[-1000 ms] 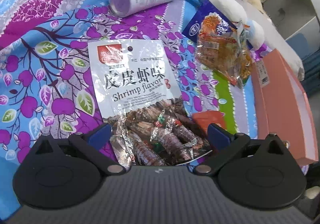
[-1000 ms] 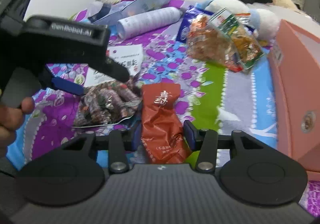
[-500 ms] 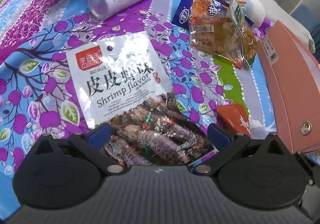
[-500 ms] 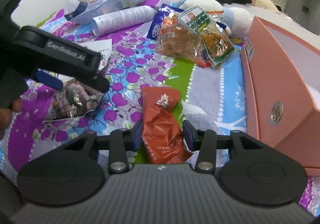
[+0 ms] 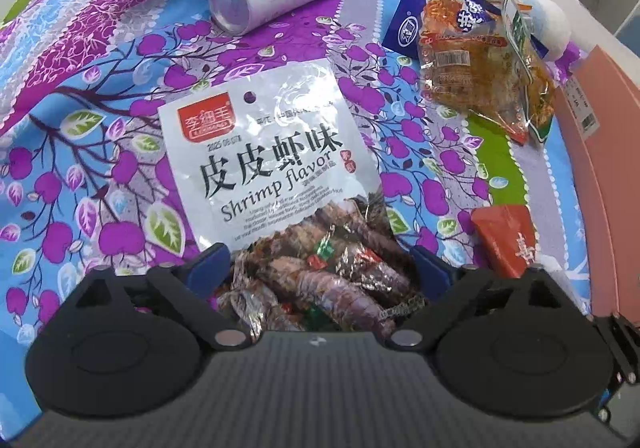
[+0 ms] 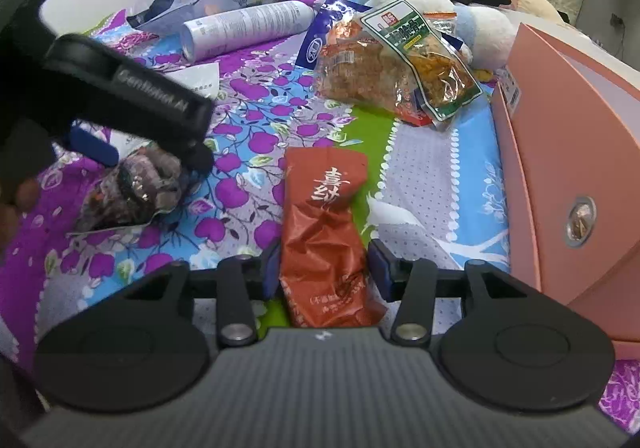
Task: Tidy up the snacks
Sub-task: 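Grasp the orange-red wrapper with the right tool while the left tool holds the shrimp packet, then carry both packets into the pink box and open both tools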
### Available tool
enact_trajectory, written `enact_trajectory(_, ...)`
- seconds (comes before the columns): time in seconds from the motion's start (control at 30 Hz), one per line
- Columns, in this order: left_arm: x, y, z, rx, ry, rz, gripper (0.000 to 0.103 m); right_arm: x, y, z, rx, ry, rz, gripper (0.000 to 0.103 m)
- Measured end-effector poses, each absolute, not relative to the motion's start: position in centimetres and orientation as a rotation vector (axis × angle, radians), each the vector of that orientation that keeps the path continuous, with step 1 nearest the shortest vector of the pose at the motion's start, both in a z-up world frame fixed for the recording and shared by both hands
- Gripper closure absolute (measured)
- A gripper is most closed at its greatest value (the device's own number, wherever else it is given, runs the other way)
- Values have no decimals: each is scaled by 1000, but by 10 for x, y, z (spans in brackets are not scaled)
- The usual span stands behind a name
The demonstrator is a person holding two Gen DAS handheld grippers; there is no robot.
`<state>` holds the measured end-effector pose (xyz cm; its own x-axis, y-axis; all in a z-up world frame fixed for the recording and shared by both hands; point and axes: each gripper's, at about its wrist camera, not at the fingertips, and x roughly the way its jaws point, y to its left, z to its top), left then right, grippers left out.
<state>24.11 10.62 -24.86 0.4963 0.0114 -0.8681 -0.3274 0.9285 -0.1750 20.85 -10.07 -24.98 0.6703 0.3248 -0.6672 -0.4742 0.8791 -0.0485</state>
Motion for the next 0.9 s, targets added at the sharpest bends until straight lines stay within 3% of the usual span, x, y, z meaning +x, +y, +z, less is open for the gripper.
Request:
enact_trajectory(0.37, 210, 101, -238, -320, 990, 160, 46, 197, -98, -238, -236, 726, 441, 57)
enact_trajectory(0.9, 158, 88, -186, -398, 881, 75, 51, 163, -116, -191, -169, 726, 379, 58)
